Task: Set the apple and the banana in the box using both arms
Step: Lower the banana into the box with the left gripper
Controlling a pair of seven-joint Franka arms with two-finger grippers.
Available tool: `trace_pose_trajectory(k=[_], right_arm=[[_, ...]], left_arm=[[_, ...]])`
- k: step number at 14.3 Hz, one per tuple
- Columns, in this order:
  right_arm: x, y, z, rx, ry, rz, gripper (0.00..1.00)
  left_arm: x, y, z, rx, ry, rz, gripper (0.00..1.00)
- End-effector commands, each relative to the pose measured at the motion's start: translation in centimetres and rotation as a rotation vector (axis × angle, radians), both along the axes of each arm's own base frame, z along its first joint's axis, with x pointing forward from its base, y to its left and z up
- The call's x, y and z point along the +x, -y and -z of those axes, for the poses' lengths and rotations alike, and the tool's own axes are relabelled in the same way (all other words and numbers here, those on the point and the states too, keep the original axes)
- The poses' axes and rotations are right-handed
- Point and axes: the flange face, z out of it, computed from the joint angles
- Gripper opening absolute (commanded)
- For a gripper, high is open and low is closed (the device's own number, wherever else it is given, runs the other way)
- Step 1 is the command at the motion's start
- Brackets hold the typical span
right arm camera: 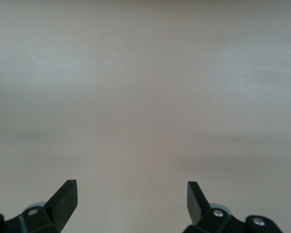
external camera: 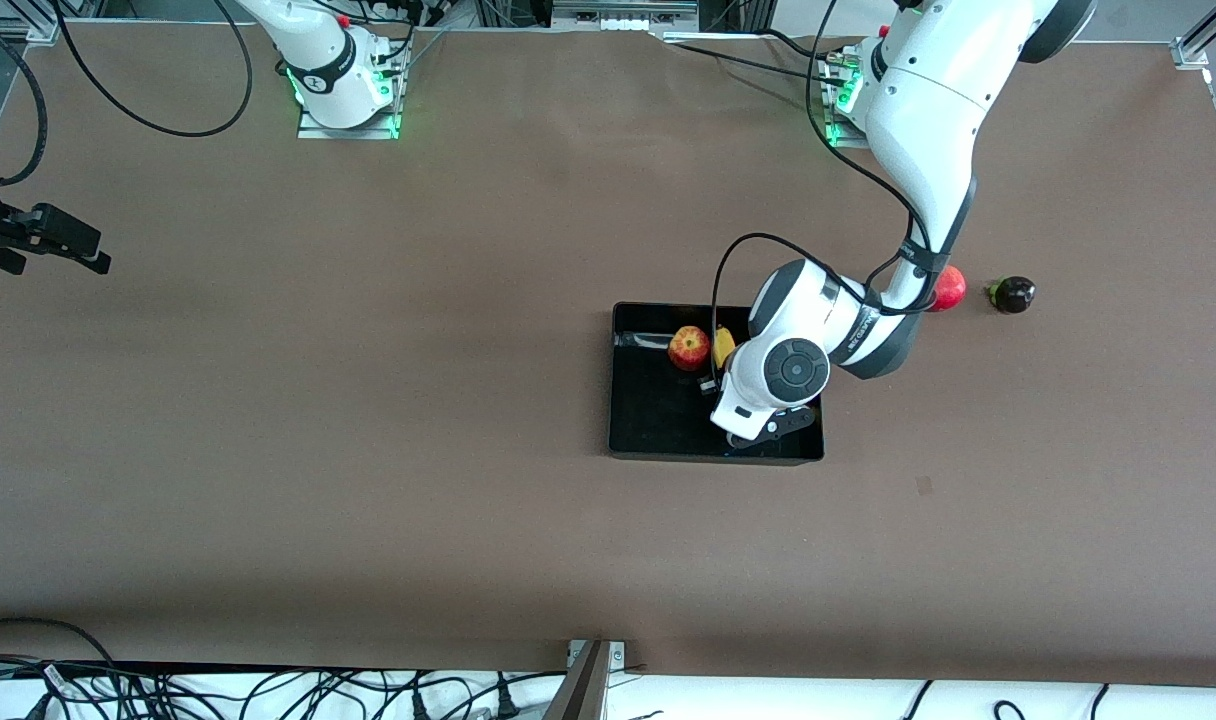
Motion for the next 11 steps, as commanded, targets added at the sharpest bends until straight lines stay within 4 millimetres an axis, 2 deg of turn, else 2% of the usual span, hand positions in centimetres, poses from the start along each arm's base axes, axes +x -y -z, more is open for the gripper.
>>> trace_pose_trajectory(k=[1,4,6,7,8,9,11], right_arm=[[-0.1,0.2,-0.5,0.015,0.002,0.01,1.0],[-0.1,0.2,-0.5,0.015,0.002,0.011,1.0],[-0.1,0.2,-0.5,0.015,0.002,0.01,1.0],[-0.1,0.2,-0.4,0.015,0.001,0.01,1.0],[-0.1,0.2,-0.4,0.015,0.001,0.011,1.0],[-0.1,0.2,-0.4,0.015,0.001,0.011,1.0],[-0.1,0.2,-0.5,0.015,0.002,0.01,1.0]], left_arm=[[0.2,-0.6,0.8,-0.012,-0.006,0.027,0.0],[0.2,-0.8,1.9,-0.017,0.001,0.025,0.0],[0.5,-1.2,2.2,-0.018,0.004,0.016,0.16],[0.5,-1.2,2.3,-0.019,0.004,0.02,0.27],[0.5,-1.3,2.2,-0.022,0.005,0.028,0.51],[0.5,-1.3,2.3,-0.022,0.005,0.029,1.0],[0.6,-1.3,2.1,-0.022,0.008,0.024,1.0]])
